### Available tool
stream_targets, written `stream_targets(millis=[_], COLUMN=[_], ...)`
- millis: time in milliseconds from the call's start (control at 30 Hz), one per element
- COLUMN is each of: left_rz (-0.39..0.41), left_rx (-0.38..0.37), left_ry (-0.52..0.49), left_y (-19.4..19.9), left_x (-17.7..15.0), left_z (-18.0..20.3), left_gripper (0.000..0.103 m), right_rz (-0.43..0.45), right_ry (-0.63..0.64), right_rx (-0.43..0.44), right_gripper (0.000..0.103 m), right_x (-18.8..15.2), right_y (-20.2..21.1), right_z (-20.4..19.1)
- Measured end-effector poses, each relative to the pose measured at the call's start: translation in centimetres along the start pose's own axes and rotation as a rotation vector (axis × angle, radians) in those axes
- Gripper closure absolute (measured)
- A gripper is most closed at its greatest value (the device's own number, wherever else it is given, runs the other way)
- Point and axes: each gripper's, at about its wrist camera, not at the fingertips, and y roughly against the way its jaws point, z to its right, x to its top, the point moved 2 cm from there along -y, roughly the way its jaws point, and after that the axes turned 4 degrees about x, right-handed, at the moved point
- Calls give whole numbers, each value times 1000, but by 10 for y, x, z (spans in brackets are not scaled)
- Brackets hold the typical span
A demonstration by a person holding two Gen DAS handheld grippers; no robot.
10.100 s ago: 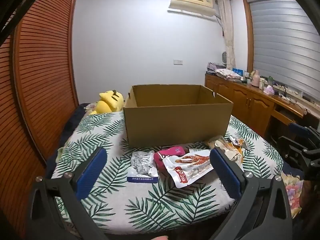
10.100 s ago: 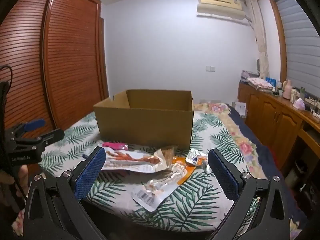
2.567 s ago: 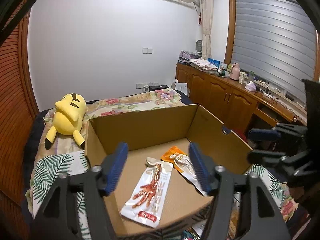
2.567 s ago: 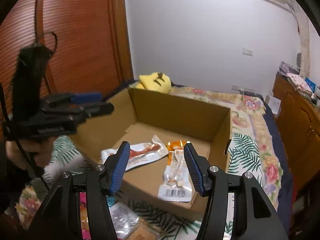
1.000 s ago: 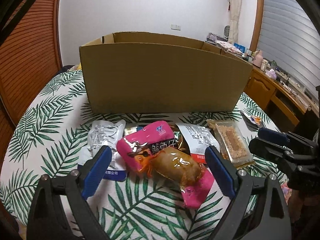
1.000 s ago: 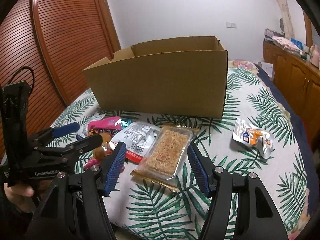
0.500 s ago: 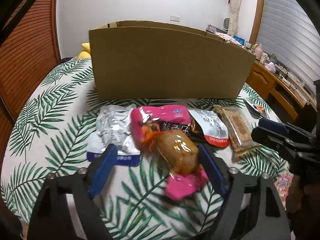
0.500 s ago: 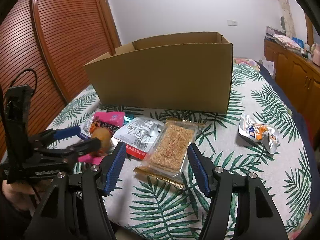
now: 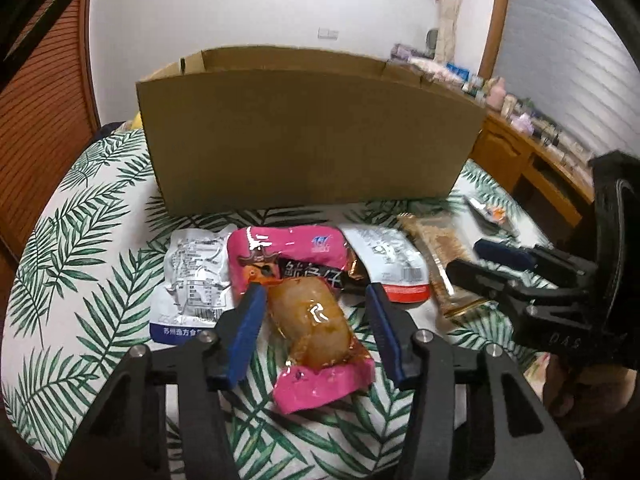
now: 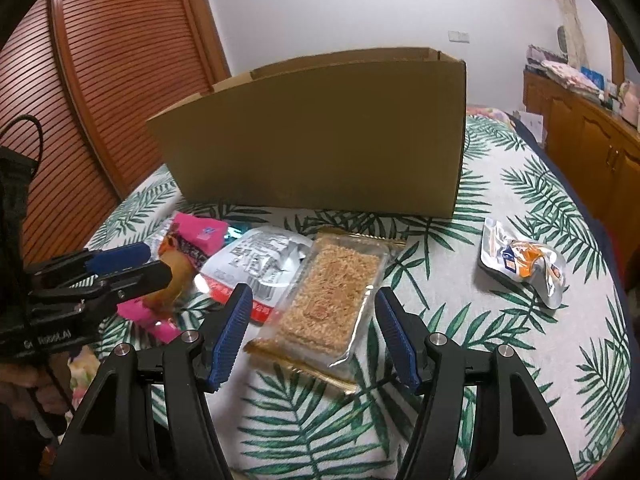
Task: Organize snacks
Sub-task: 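Grasp the pink egg pack with the left tool while the right tool grasps the sesame bar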
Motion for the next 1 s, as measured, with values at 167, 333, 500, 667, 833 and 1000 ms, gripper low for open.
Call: stream_targets(millis=[167,333,500,667,833,1000], left_rz=[-37,-22,-15,-7,2,4], left_rx=[16,-4,-26,-18,1,-5], left_ry=[-25,-10,21,17,-3,-39], left_y=[-10,-7,-2,-3,-4,0], left_x=[-4,-7,-11,-11,-11,-14], left_z=[-1,-6,-12,-11,-8,-4], left_gripper=[52,64,65,65,65,67], right_rz=[-21,-41,-44,-59,-76,-82], right_ry=[9,5,-34,-17,24,54], right_rx=[-30,-41,-32,-60,-94,-128], right_gripper=[38,38,40,52,51,51], right_x=[3,2,-3,-6,-4,0], right_y=[-10,-17,-14,-9,-14,-23], right_z=[2,0,8,10,6,2])
